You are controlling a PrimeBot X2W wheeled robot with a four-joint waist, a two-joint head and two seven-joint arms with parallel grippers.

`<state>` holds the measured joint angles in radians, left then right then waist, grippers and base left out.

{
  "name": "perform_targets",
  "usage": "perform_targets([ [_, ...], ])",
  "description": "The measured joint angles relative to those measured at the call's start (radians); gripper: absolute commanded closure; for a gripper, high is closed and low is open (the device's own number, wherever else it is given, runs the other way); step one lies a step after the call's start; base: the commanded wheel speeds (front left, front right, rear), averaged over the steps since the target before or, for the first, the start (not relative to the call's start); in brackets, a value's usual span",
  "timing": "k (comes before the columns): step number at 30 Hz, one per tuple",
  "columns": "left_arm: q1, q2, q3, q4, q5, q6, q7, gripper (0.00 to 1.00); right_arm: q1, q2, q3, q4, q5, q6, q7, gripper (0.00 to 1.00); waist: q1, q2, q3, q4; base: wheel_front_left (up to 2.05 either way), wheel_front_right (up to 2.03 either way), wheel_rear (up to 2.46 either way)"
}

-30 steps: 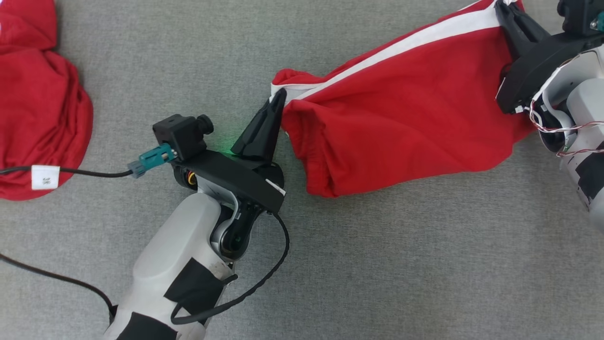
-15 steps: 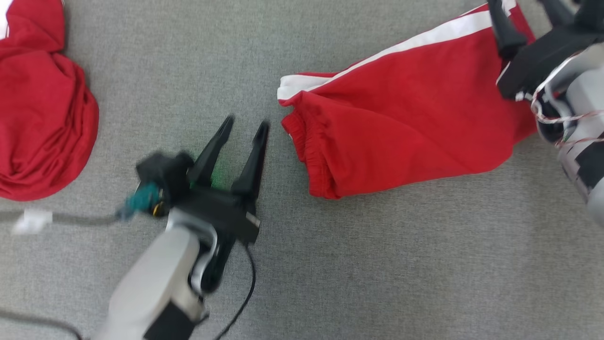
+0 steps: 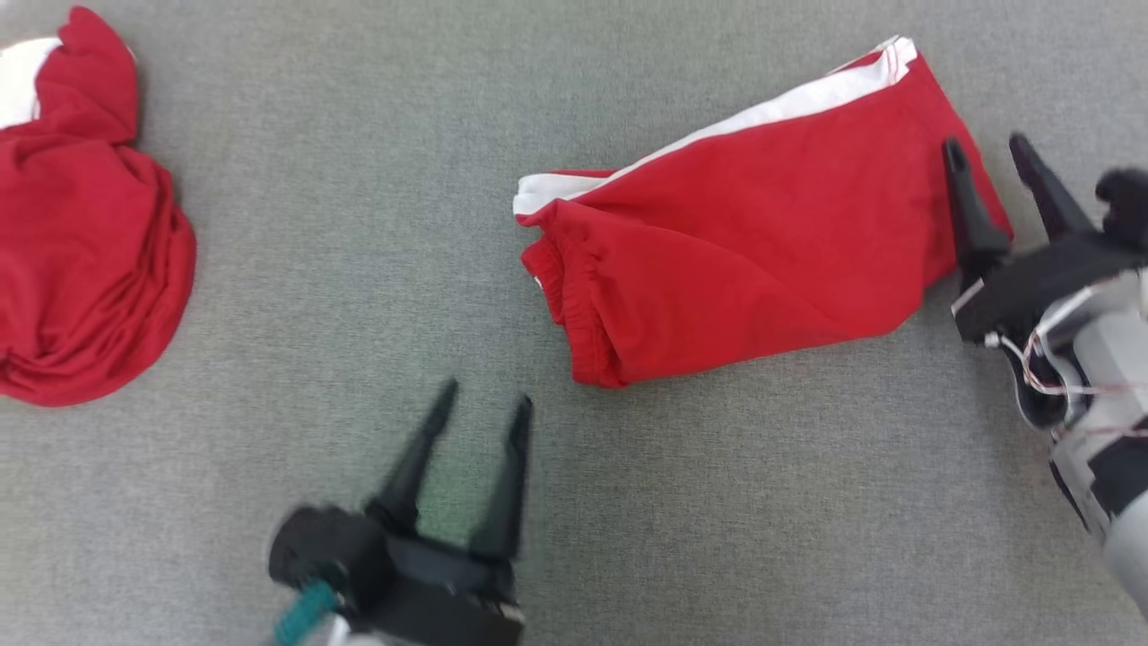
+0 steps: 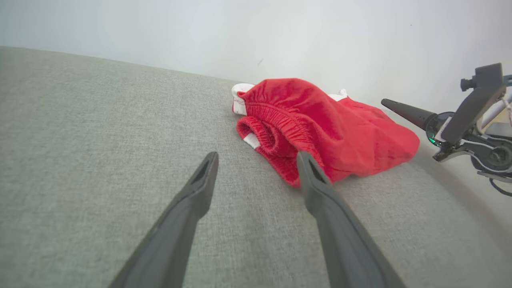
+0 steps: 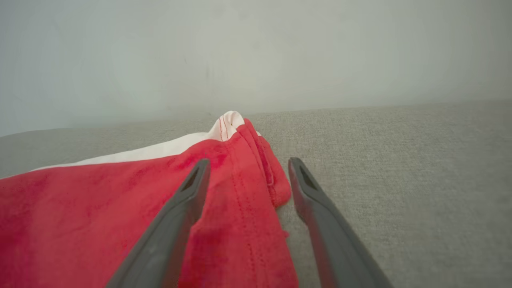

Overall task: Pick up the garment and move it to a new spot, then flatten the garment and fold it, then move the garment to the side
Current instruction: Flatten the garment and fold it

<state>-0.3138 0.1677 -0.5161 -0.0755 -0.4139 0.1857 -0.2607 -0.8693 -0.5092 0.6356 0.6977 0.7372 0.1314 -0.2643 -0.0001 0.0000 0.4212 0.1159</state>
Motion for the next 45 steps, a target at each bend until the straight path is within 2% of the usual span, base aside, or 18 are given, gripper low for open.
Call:
perform_targets([
  [7,0.084,-0.043,-0.007,-0.027,0.049,-0.036,0.0,0.0,0.047,-0.013,0.014,0.056,0.031,0.0,0.0,0.0,0.0,-0.0001,-0.012,0.027,0.0,0.0,0.0],
  [14,0.086,-0.063,-0.004,-0.028,0.087,-0.07,0.0,0.0,-0.012,-0.021,0.059,0.154,0.063,0.0,0.001,0.0,-0.0001,-0.0001,-0.008,0.06,0.0,0.0,0.0],
  [20,0.095,-0.083,0.001,-0.018,0.1,-0.097,0.0,0.0,-0.066,-0.025,0.1,0.234,0.139,0.0,0.044,0.0,-0.0001,-0.0001,-0.006,0.103,0.0,0.0,0.0],
  [21,0.098,-0.085,0.002,-0.016,0.101,-0.097,0.0,0.0,-0.069,-0.026,0.109,0.239,0.148,-0.001,0.048,0.69,-0.0001,-0.0001,-0.007,0.108,0.0,0.0,0.0],
  [22,0.101,-0.086,0.005,-0.014,0.102,-0.101,0.0,0.0,-0.07,-0.027,0.119,0.241,0.16,-0.001,0.054,1.0,-0.0001,-0.0002,-0.008,0.112,0.0,0.0,0.0],
  [29,0.116,-0.095,0.023,-0.003,0.115,-0.106,0.0,0.0,-0.052,-0.017,0.173,0.232,0.23,-0.001,0.031,1.0,0.0001,-0.0001,-0.036,0.108,0.0,0.0,0.0],
  [34,0.134,-0.098,0.036,-0.002,0.122,-0.106,0.0,0.0,0.002,-0.019,0.156,0.197,0.279,-0.001,0.005,1.0,0.0001,-0.0001,-0.064,0.085,0.0,0.0,0.0],
  [38,0.15,-0.1,0.05,-0.003,0.133,-0.105,0.0,0.0,0.067,-0.039,0.071,0.13,0.289,-0.001,0.003,1.0,0.0001,0.0,-0.087,0.057,0.0,0.0,0.0],
  [45,0.173,-0.095,0.063,-0.005,0.141,-0.103,0.0,0.0,0.241,-0.087,-0.105,0.035,0.222,-0.001,0.0,1.0,0.0,-0.0001,-0.128,0.006,0.0,0.0,0.0],
])
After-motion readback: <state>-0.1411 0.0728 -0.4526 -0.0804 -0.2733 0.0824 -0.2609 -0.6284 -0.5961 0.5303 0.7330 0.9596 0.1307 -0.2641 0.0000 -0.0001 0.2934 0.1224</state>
